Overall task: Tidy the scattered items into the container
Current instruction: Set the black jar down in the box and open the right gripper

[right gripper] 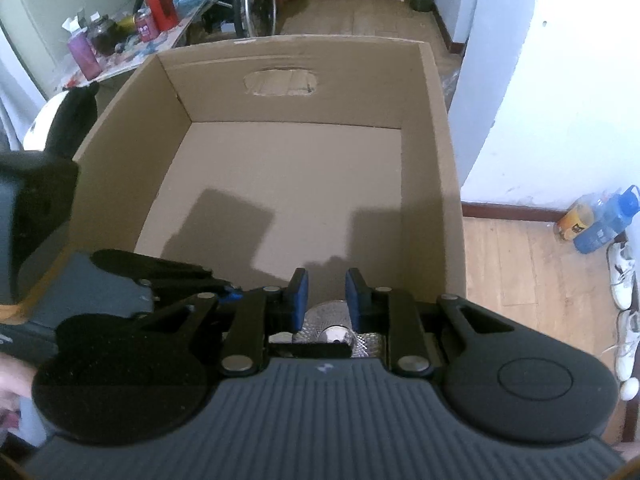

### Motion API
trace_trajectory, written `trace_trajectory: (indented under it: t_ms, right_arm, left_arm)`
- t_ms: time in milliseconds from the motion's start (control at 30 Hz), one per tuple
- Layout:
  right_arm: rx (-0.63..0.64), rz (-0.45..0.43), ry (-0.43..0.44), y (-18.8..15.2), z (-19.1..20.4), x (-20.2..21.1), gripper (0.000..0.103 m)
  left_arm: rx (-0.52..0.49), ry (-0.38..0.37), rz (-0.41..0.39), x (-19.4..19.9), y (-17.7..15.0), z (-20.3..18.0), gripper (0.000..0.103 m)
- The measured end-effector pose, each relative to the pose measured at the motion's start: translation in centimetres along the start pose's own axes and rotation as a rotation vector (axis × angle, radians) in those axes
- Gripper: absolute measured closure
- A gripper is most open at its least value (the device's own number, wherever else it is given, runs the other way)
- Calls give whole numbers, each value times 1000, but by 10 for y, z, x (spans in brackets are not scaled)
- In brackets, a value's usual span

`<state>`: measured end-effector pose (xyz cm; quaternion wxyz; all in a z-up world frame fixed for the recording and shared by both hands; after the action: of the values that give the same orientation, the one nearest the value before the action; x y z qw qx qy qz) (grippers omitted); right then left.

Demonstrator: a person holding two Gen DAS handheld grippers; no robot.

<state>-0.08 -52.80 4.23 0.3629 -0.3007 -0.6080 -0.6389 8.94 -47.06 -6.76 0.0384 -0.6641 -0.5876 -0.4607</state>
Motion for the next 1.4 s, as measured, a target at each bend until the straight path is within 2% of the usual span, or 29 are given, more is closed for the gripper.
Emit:
trace_trajectory:
  t_ms: [133,167,233,267,333,433,500,567,667,700,800,867,933,1033,1133,1167,1233,1400]
  right_arm:
    - [16,0,-17,-2,2,0,84]
    - [13,1,-17,-2,3,-1,83]
    - [7,20,0,-3,4,-1,83]
    - [-4,38,19,-4,4,-1,82]
    - [-32,64,53,-8,4,-3,82]
    - [-41,65,58,-14,3,-1,82]
    - [-12,73,54,-18,6,1,83]
    - [-6,68,46,-20,9,6,83]
    - [-24,-7,46,-16,7,24,82]
    - [-32,-28,46,-16,4,30,82]
    - [-33,-71,14,-13,-4,41,82]
    - [-44,-93,-22,-10,-11,44,82]
    - [-59,-86,-9,-12,-17,45,81]
    - [-40,-87,-28,-19,-21,43,82]
    - [-11,-106,-16,-25,-21,41,82]
    - [-4,-109,-10,-25,-21,41,82]
    - [16,-121,0,-27,-23,40,82]
    - [41,-129,-14,-27,-18,42,82]
  left_arm:
    - [17,-15,36,-6,2,7,53]
    - [11,-20,43,-5,6,11,55]
    - [-3,-55,75,-4,-9,-2,61]
    - [-8,-81,98,-6,-11,-6,69]
    - [-33,-98,126,-8,-17,-16,70]
    - [-37,-114,177,-10,-19,-17,72]
    - [-17,-148,242,-16,-24,-16,81]
    - [-9,-127,249,-17,-25,-14,80]
    - [29,-132,170,-7,-14,-10,69]
    - [32,-122,144,-4,-10,-9,69]
    - [43,-46,86,-11,0,-6,67]
    - [91,-45,58,-17,3,-5,61]
    - [166,-55,50,-19,5,-2,59]
    - [141,-83,100,-39,11,3,56]
    - [156,-175,229,-46,1,2,56]
    - [187,-208,265,-48,-3,4,59]
    - [175,-251,321,-48,-11,2,61]
    - [68,-227,376,-44,-19,-16,62]
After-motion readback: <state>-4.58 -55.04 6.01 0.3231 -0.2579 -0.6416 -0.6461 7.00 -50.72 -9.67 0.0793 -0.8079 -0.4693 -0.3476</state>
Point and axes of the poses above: each gripper's, at about its wrist camera, not at the fingertips, and x roughly against the way its jaws point, z to its left, y to its top, the point moved 5 cm from there along -x, roughly the way its jaws point, and after that the axes turned 4 degrees about -z, right-handed, at the moved point
